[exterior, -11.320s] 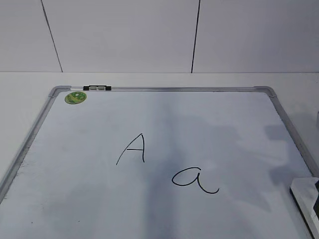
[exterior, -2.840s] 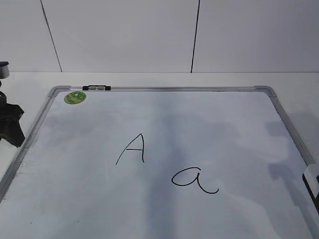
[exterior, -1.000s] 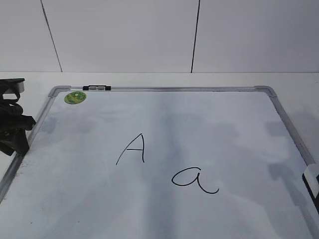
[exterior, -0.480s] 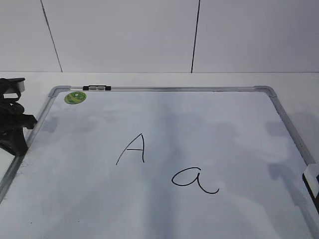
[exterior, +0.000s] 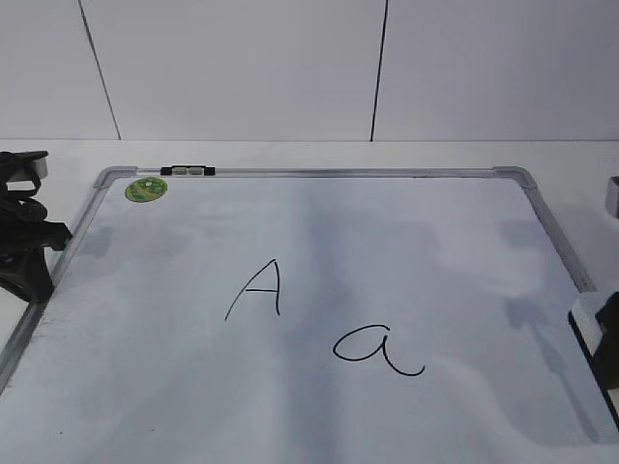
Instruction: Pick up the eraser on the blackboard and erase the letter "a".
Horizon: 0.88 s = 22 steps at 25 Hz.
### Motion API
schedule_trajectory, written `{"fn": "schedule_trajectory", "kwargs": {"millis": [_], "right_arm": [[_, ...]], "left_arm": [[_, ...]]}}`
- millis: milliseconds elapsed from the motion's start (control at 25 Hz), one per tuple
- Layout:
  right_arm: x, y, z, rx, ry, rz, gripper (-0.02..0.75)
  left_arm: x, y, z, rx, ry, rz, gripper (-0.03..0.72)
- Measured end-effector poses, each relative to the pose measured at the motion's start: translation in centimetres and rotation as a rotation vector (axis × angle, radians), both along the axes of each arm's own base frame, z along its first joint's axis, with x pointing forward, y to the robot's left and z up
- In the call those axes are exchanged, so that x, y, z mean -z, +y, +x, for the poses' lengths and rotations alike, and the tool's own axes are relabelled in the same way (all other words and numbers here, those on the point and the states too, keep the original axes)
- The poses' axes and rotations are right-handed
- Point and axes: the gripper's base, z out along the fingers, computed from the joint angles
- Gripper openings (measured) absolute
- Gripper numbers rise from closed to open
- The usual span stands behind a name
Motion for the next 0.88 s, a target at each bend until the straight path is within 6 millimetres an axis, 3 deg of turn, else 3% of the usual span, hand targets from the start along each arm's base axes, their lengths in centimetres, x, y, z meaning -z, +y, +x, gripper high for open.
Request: {"fn": "schedule_trajectory", "kwargs": {"millis": [400, 680, 880], "right_arm": [[0.9, 5.8, 4.1, -0.176, 0.045, -0.023, 0.565], [3.3, 10.5, 6.8, -0.295, 0.052, -0.061, 0.565], [5.4, 12.2, 8.7, -0.328, 0.079, -0.095, 0.565]], "left_arm": [[0.0, 0.0, 0.0, 0.000, 0.000, 0.000, 0.064], [0.0, 0.0, 0.0, 0.000, 0.000, 0.000, 0.064], [0.0, 0.0, 0.0, 0.000, 0.000, 0.000, 0.064]]}}
